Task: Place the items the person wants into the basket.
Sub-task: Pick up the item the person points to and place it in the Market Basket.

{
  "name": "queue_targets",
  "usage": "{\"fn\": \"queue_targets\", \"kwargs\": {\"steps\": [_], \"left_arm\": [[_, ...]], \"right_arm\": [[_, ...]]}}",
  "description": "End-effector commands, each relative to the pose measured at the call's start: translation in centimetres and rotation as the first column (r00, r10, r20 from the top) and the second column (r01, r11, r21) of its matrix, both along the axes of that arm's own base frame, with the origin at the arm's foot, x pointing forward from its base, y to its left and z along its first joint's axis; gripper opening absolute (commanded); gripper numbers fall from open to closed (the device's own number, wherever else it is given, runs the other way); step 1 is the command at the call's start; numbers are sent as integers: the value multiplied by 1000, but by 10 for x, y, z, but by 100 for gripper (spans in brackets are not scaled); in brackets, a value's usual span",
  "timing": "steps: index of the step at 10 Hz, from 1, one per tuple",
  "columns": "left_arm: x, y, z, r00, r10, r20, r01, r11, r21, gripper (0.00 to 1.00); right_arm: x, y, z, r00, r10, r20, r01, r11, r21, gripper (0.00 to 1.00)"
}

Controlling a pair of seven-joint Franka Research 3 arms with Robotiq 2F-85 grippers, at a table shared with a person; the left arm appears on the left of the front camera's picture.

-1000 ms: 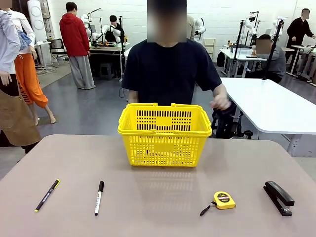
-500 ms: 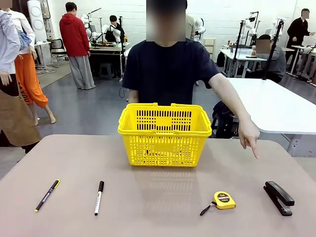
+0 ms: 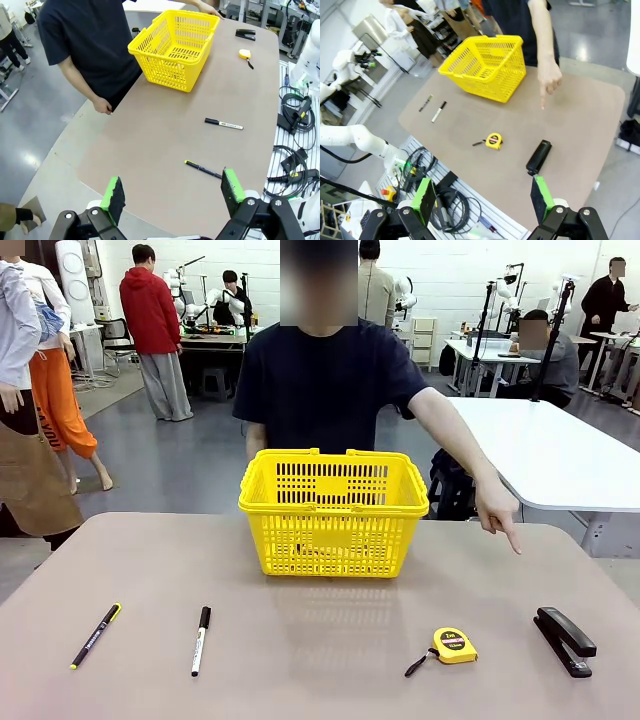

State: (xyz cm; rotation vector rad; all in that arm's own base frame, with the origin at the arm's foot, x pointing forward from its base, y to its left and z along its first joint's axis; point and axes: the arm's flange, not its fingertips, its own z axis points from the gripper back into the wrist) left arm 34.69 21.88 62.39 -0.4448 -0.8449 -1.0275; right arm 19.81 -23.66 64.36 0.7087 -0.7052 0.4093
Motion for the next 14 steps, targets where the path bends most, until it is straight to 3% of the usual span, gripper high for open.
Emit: {"fn": "queue_targets", "kwargs": {"steps": [1, 3, 4, 6, 8, 10, 13, 14], "left_arm": [[1, 3, 2, 1000, -20, 24, 20, 1000, -9, 100], [1, 3, 2, 1000, -20, 24, 20, 1000, -9, 100], [1, 3, 2, 1000, -20, 24, 20, 1000, -9, 100], [1, 3, 2, 1000, -20, 24, 20, 1000, -9, 100], [1, 3, 2, 1000, -20, 24, 20, 1000, -9, 100], [1, 3, 2, 1000, -20, 24, 20, 1000, -9, 100], [1, 3, 2, 1000, -20, 24, 20, 1000, -9, 100], [1, 3, 2, 1000, -20, 24, 20, 1000, -9, 100]], "right_arm": [[29, 68, 32, 969, -127, -212, 79, 971, -224, 100], [59, 132, 45, 900, -308, -309, 189, 914, -360, 100], [82, 159, 33, 837, -415, -358, 259, 875, -409, 100], [118, 190, -6, 756, -501, -422, 303, 839, -452, 100], [152, 202, -46, 689, -612, -389, 436, 778, -452, 100], [165, 210, -92, 714, -555, -428, 312, 798, -515, 100], [207, 200, -162, 669, -620, -410, 298, 729, -616, 100], [215, 198, -183, 681, -611, -403, 261, 717, -646, 100]]}}
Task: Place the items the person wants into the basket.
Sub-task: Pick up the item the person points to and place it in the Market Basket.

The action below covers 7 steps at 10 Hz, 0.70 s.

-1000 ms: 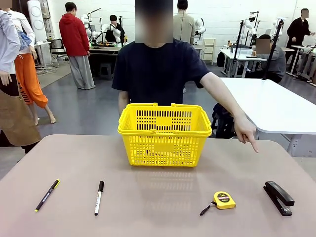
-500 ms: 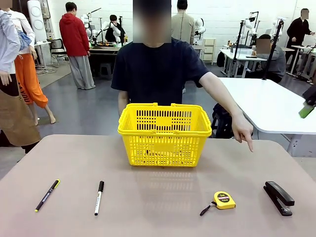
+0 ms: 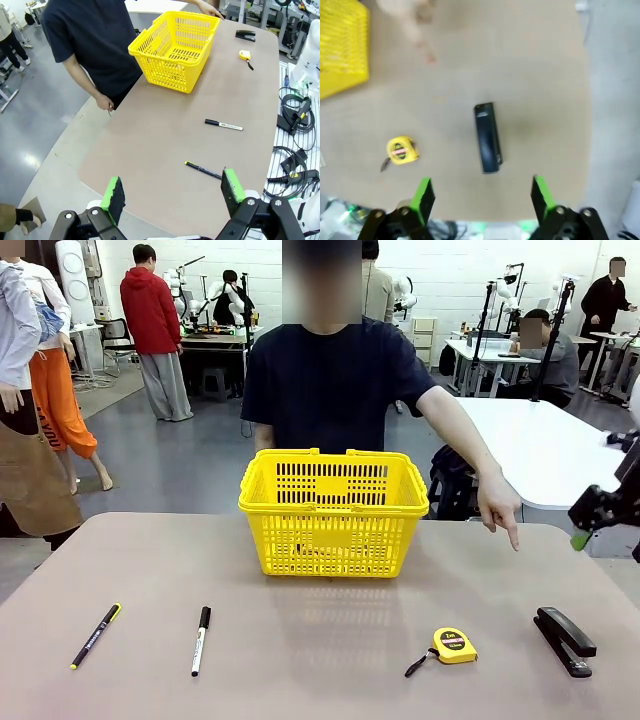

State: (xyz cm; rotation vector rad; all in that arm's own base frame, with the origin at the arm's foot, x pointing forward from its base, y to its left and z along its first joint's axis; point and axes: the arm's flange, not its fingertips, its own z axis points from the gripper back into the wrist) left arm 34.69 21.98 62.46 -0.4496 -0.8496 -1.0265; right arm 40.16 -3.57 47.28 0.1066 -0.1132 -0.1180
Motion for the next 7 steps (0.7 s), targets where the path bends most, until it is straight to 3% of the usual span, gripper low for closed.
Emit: {"fn": "queue_targets", "kwargs": {"steps": [1, 5, 7], "left_arm": [[1, 2, 2, 1000, -19, 22, 19, 1000, -3, 100], [1, 2, 2, 1000, -19, 22, 19, 1000, -3, 100], [1, 2, 2, 1000, -19, 22, 19, 1000, -3, 100]], "right_arm": [[19, -1, -27, 999, 32, -7, -32, 998, -53, 100], [25, 18, -69, 992, 128, -9, -128, 985, -119, 100], [24, 24, -90, 986, 156, -53, -162, 976, -143, 100]]}}
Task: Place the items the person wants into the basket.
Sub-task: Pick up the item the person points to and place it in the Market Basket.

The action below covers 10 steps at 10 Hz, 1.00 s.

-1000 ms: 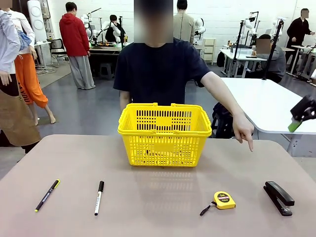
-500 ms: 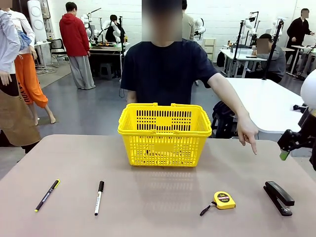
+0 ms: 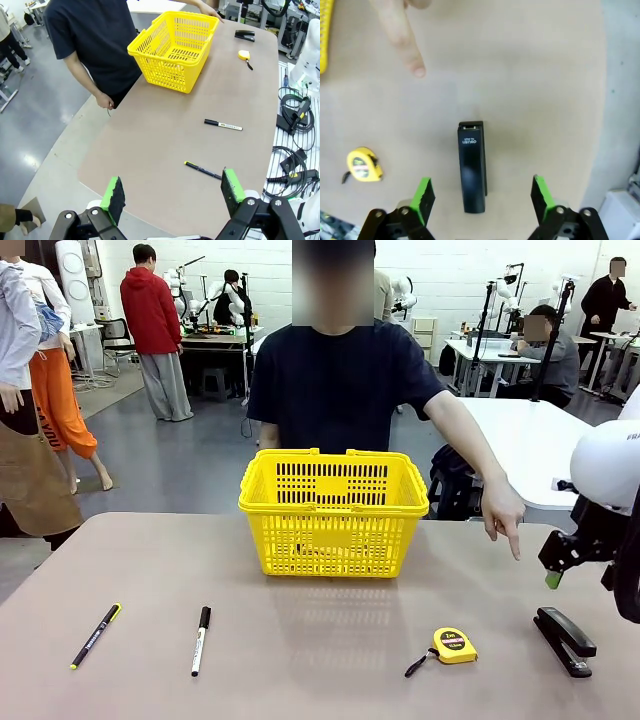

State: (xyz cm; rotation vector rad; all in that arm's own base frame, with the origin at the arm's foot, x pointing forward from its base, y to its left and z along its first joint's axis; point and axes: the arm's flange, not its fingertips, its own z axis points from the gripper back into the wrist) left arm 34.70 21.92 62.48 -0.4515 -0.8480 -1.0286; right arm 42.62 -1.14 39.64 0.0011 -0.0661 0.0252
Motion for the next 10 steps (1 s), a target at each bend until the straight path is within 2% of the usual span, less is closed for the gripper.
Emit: {"fn": "queue_targets", "kwargs": {"steps": [1, 4, 10], "left_arm": [[1, 2, 1, 1000, -16, 24, 16, 1000, -3, 100], [1, 2, 1, 1000, -16, 24, 16, 1000, -3, 100], [1, 2, 1, 1000, -16, 24, 16, 1000, -3, 100]], "right_arm": [[-3, 4, -23, 999, 39, 0, -39, 998, -46, 100], [-14, 13, -44, 993, 108, -42, -111, 991, -70, 100], [-14, 14, -69, 987, 122, -107, -131, 988, -83, 100]]}}
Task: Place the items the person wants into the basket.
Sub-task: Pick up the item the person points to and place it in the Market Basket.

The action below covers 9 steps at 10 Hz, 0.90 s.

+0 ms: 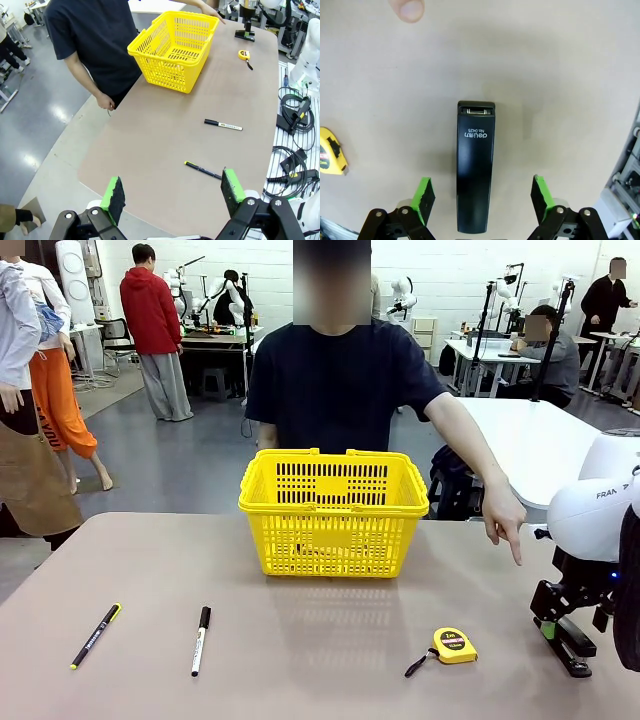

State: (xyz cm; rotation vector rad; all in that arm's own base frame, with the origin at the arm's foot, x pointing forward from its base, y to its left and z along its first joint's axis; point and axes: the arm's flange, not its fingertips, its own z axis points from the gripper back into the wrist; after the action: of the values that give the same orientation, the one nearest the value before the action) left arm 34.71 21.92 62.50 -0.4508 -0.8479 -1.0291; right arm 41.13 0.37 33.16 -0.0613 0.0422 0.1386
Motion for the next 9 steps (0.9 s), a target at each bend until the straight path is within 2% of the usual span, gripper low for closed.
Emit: {"fn": "queue_targets", "kwargs": {"steps": [1, 2, 3, 4, 5, 7, 8, 9], "left_arm": [[1, 2, 1, 1000, -16, 23, 16, 1000, -4, 100], [1, 2, 1, 1000, -16, 23, 16, 1000, -4, 100], [1, 2, 1, 1000, -16, 23, 16, 1000, -4, 100], [1, 2, 1, 1000, -16, 23, 16, 1000, -4, 100], [1, 2, 1, 1000, -16, 23, 16, 1000, -4, 100], [1, 2, 1, 1000, -16, 23, 16, 1000, -4, 100], [1, 2, 1, 1000, -16, 23, 16, 1000, -4, 100], [1, 2, 1, 1000, -16, 23, 16, 1000, -4, 100]], "right_arm": [[-2, -2, -3, 999, 38, -16, -38, 999, -26, 100], [-4, -2, -1, 996, 82, -28, -83, 996, -30, 67], [-4, -2, 0, 996, 82, -28, -83, 996, -28, 40], [-4, -2, -1, 996, 82, -28, -83, 996, -28, 8], [-4, -2, -1, 996, 83, -32, -84, 996, -27, 0], [-4, -2, 1, 996, 81, -39, -82, 996, -25, 0], [-5, -2, 2, 996, 83, -38, -84, 996, -24, 3], [-3, -1, 3, 996, 81, -42, -82, 996, -22, 0]]}}
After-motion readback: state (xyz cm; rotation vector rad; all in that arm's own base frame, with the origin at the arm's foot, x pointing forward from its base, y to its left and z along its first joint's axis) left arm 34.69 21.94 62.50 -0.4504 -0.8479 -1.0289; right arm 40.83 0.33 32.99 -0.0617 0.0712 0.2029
